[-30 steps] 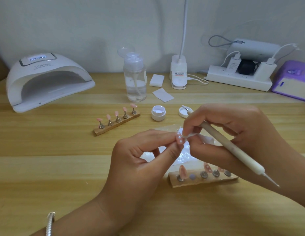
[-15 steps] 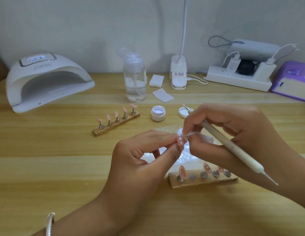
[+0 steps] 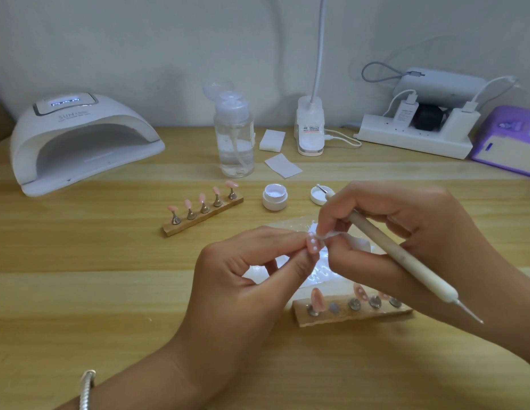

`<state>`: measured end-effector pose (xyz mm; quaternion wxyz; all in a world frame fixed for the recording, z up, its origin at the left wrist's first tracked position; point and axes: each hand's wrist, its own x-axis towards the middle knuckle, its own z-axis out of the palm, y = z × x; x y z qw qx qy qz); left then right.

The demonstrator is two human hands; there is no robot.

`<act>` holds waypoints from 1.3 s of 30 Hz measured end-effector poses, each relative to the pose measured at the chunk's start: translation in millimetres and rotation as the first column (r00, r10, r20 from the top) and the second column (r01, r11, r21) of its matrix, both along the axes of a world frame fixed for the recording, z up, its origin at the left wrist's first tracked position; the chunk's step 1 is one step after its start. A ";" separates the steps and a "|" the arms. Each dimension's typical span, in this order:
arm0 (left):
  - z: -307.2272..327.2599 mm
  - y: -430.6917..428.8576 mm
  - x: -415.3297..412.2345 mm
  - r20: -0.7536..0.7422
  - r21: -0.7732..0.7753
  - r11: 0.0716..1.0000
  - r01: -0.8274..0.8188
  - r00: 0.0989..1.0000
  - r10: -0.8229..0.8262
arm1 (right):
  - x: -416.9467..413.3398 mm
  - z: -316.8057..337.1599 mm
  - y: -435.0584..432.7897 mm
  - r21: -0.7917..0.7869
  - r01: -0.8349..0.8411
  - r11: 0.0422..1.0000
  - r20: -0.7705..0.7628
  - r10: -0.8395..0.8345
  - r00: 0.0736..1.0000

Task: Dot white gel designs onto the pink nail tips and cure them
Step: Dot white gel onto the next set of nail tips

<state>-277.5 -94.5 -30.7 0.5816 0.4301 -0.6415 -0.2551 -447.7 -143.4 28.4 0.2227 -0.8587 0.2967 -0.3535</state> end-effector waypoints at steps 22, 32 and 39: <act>2.2 1.0 -0.1 -0.009 0.031 0.999 -0.027 1.000 0.027 | -5.1 -2.3 -4.0 -0.063 -0.051 0.997 -0.086 0.046 0.995; 0.7 0.4 -2.3 -0.066 0.072 0.997 -0.025 0.997 0.030 | -4.1 -1.0 -3.3 -0.069 -0.022 0.997 -0.045 0.019 0.999; 1.4 0.5 -1.6 -0.046 0.061 0.998 -0.016 0.999 0.019 | -3.8 -2.0 -3.6 -0.071 -0.034 0.997 -0.072 0.029 0.997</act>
